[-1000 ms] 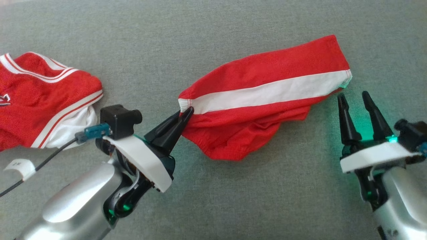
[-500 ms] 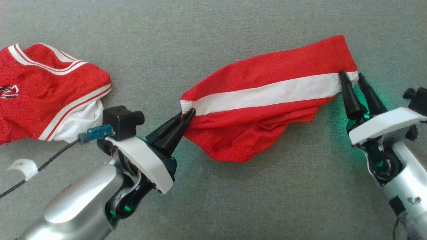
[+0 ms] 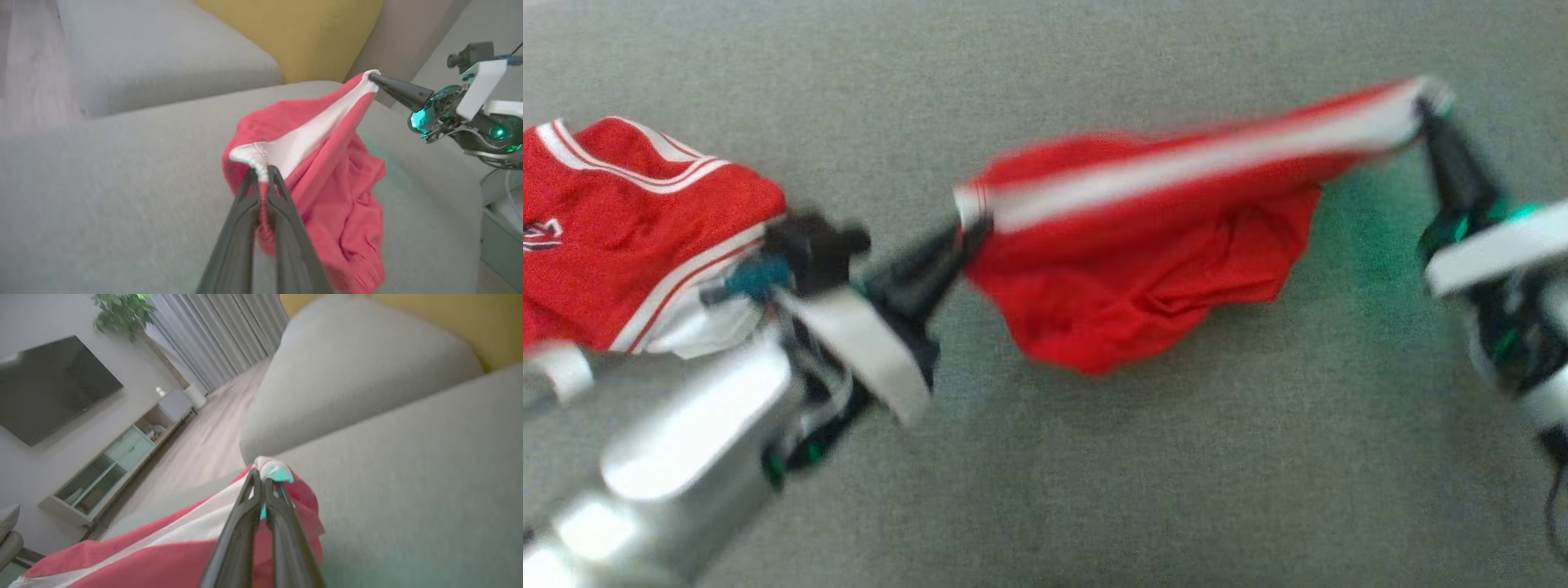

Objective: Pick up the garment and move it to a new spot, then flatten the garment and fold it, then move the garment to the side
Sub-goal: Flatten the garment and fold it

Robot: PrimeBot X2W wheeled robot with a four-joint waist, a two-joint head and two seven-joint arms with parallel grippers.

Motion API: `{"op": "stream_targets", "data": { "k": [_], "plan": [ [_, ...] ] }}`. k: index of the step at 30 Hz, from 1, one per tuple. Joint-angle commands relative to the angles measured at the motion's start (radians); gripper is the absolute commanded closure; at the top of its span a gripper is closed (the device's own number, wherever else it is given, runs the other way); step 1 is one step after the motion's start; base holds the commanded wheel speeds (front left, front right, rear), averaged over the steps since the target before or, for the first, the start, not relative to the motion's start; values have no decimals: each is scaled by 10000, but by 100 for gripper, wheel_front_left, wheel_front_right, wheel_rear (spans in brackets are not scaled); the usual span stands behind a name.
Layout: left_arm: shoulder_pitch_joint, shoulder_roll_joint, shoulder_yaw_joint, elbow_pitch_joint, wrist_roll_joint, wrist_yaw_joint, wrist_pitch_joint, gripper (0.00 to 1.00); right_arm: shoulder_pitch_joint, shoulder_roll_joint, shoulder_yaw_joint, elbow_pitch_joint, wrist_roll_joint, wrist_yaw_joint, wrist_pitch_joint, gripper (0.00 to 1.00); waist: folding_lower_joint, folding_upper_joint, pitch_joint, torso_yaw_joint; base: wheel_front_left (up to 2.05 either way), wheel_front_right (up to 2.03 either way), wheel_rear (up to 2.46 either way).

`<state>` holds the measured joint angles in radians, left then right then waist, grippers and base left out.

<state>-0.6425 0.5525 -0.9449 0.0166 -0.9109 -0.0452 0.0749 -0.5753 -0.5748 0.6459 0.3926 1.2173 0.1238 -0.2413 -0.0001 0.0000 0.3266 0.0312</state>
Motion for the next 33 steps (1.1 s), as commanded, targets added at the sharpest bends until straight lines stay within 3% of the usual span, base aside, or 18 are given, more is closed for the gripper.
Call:
{"op": "stream_targets", "data": {
  "k": [1,4,9,11,12,16,21,28,33],
  "plan": [
    [-1082,394,565,-216,202,-62,-11,100,-547,-397,-202,-343,9,69,-176,100,1,0,143,-94,0,0,0],
    [-2808,319,734,97,950,-317,227,100,-1789,-729,-991,-455,-389,69,-197,100,1,0,567,-304,0,0,0],
    [-6167,-673,1052,1549,1977,-574,296,100,-4280,-1081,-2445,-138,-1495,69,-201,100,1,0,1393,-589,0,0,0],
    [-7311,-1242,1228,2374,2253,-612,-53,100,-5176,-1094,-3047,-4,-1915,69,-202,100,1,0,1606,-708,0,0,0],
    [-8284,-1798,1439,3109,2480,-639,-675,100,-5849,-1092,-3580,11,-2276,69,-202,100,1,0,1759,-814,0,0,0],
    [-9208,-2606,1455,4255,2645,-741,-1858,100,-6300,-1159,-4227,-296,-2726,69,-203,100,1,0,1830,-954,0,0,0],
    [-8226,-2554,452,4867,2715,-834,-2635,100,-4845,-1013,-4432,-805,-2920,69,-203,100,1,0,1706,-1086,0,0,0],
    [-4668,-2076,-645,4918,2566,-818,-3310,100,-622,-384,-4566,-1776,-3360,69,-204,100,1,0,1391,-1240,0,0,0],
    [-1630,-1854,-618,3762,2918,-144,-3360,100,2374,224,-4954,-2736,-3519,69,-204,100,1,0,1004,-1476,0,0,0]
  ]
}}
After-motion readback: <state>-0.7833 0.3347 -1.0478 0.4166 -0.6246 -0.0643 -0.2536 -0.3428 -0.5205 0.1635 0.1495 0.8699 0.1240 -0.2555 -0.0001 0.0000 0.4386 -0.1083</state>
